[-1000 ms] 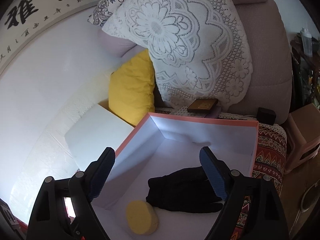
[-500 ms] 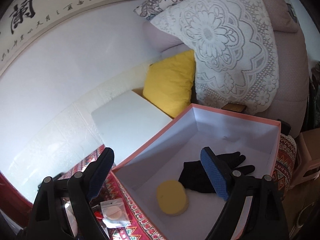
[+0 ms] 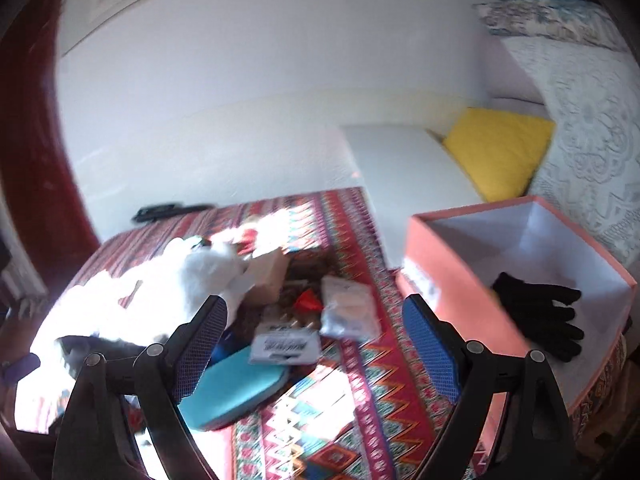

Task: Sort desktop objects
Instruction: 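Grasp the white pill bottle with the left tool while the right tool grasps the dark glass bottle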

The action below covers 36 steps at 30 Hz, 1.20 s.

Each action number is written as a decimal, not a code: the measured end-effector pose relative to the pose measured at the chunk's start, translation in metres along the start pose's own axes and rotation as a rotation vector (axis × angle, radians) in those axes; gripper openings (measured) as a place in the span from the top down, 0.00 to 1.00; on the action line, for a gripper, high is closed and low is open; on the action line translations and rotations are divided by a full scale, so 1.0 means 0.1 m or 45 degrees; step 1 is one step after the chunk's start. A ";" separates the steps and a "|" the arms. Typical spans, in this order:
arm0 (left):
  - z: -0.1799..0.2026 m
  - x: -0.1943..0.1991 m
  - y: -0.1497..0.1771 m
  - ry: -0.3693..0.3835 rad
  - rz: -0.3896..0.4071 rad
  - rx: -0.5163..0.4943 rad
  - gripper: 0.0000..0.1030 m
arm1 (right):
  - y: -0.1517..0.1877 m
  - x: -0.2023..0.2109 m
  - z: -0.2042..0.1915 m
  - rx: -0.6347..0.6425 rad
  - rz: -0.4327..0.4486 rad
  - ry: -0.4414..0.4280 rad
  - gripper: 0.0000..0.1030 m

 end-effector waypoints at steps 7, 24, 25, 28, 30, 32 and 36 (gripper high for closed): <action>-0.67 0.07 0.62 -0.092 -0.050 0.137 0.02 | 1.02 0.04 -1.21 0.380 -0.204 -0.420 0.13; -1.03 -0.71 0.90 0.054 -0.340 0.308 0.03 | 1.46 -0.73 -1.65 0.511 -0.428 -0.373 0.20; -1.01 -0.76 0.90 0.049 -0.352 0.303 0.03 | 1.47 -0.73 -1.67 0.522 -0.421 -0.368 0.20; -0.96 -0.87 0.89 0.035 -0.381 0.284 0.03 | 1.47 -0.72 -1.68 0.528 -0.406 -0.374 0.19; -0.92 -0.94 0.88 0.029 -0.398 0.272 0.03 | 1.47 -0.70 -1.67 0.529 -0.401 -0.385 0.17; -0.88 -0.98 0.86 0.044 -0.398 0.269 0.03 | 1.48 -0.67 -1.66 0.529 -0.397 -0.397 0.16; -0.76 -0.96 0.80 0.060 -0.379 0.221 0.31 | 1.49 -0.60 -1.64 0.528 -0.388 -0.420 0.36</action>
Point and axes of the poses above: each gripper's, at about its wrist camera, not at the fingertips, and x roughly against the way its jaws point, z to its right, y to its underside, the point moved 5 cm from there along -x, roughly the way its jaws point, and after that the axes turned 9 degrees about y, right-handed, at the moved point
